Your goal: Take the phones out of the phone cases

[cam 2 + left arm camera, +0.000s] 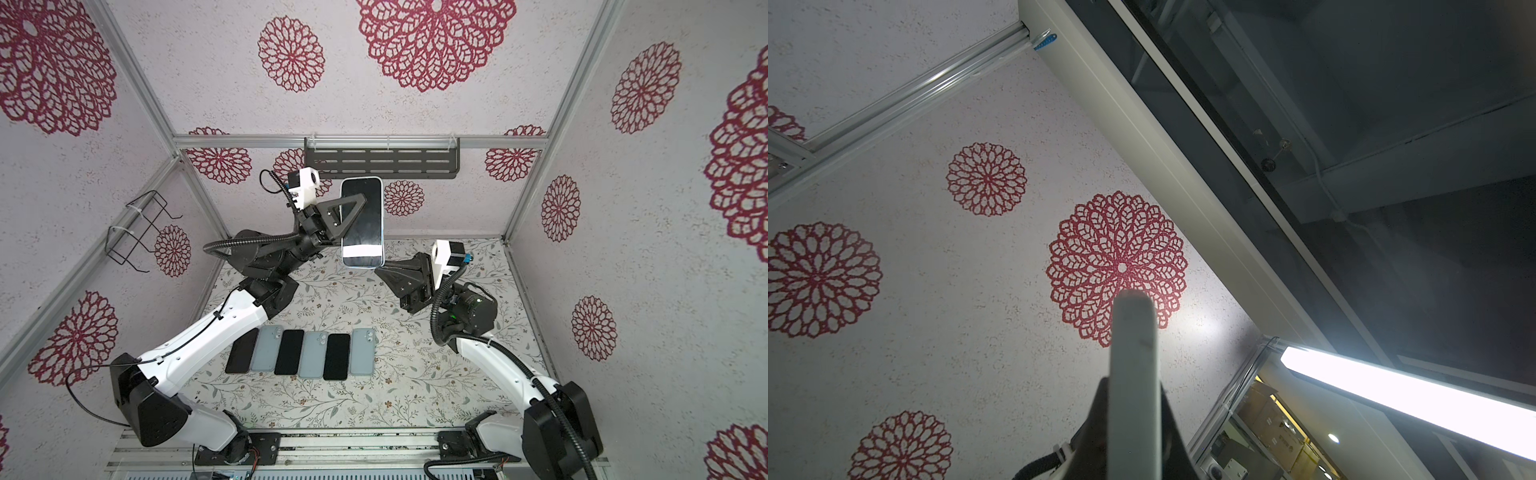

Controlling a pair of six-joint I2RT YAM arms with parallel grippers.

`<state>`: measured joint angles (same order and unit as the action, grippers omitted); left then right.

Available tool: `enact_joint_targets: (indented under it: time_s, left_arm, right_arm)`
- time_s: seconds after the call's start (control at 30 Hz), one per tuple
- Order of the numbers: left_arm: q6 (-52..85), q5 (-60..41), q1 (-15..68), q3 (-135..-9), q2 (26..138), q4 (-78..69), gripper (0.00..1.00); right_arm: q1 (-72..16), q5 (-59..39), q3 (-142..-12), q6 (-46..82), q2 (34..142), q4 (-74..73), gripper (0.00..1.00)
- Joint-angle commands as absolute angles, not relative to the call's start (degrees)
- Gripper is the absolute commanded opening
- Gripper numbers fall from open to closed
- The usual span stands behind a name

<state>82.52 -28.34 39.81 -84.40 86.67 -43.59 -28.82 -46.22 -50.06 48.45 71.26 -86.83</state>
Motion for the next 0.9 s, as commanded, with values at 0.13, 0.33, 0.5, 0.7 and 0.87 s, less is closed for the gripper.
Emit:
enact_joint_targets:
  time_s: [0.13,0.33,0.5,0.7,0.87]
  left_arm:
    - [82.6,-39.1,46.3,-85.3,84.8,-43.1,0.00]
    - [82.8,-39.4,46.6,-85.3,84.5,-44.0,0.00]
    - [82.0,-39.4,46.8,-85.1,83.7,-43.3,0.00]
    - [80.8,-38.7,46.5,-84.2,83.4,-42.3,0.00]
    - [80.2,-36.2,44.0,-81.8,81.6,-40.3,0.00]
  right_arm:
    - [-27.7,-32.6,-52.7,47.0,73.6,-70.7,0.01]
    - [-27.6,-31.2,-53.9,47.5,74.4,-67.1,0.02]
    - [-27.7,-29.9,-55.9,47.1,74.8,-61.4,0.02]
    - [-27.7,-30.6,-55.0,48.9,74.5,-64.8,0.10]
    - [-27.6,-31.0,-49.7,49.0,69.1,-65.3,0.38]
